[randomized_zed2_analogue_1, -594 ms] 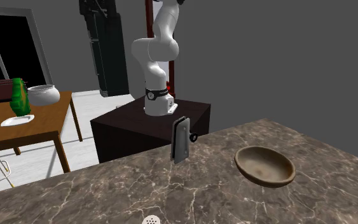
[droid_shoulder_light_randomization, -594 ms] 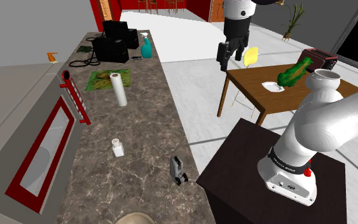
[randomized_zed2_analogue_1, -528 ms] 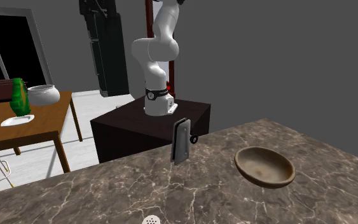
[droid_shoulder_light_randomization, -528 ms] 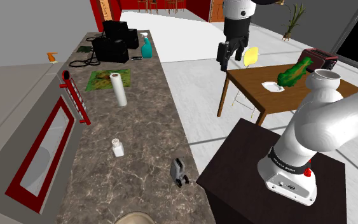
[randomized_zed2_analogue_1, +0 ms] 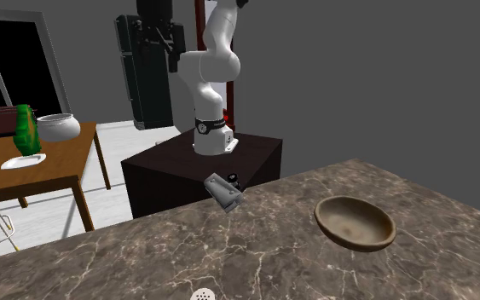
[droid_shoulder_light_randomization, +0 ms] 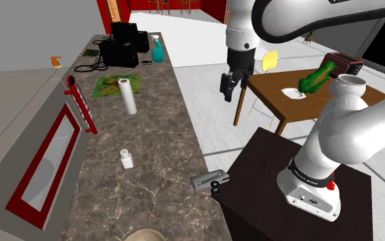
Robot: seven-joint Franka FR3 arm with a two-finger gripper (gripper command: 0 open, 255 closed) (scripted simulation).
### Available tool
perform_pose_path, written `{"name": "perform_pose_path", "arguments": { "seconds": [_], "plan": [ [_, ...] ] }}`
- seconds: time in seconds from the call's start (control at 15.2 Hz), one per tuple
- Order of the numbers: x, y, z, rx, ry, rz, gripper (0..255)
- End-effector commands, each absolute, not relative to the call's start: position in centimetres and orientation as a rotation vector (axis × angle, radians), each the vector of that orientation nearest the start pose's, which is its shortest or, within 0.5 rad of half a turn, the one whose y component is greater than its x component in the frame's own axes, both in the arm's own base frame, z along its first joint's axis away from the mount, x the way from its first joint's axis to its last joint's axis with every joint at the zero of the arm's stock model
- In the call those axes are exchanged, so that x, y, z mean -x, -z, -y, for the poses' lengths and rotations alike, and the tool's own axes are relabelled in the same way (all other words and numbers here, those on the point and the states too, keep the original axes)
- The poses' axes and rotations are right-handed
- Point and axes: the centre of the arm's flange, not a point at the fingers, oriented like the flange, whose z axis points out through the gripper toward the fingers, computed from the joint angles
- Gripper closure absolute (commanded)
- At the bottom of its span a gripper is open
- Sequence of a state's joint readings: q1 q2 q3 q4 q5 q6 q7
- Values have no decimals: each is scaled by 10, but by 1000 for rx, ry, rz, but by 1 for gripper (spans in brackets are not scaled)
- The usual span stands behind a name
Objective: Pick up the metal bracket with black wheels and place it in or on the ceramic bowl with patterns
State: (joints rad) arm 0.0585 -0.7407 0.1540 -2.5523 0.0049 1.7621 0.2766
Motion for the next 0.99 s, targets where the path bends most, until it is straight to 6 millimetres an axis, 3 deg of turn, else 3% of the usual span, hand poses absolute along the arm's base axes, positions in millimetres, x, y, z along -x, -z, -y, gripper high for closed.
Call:
{"name": "perform_pose_path", "arguments": {
  "seconds": [0.0,0.92],
  "plan": [
    [-317,-479,-88,3236,-46,-163,0],
    [-309,-364,-223,3178,-16,-70,0]
  ]
}}
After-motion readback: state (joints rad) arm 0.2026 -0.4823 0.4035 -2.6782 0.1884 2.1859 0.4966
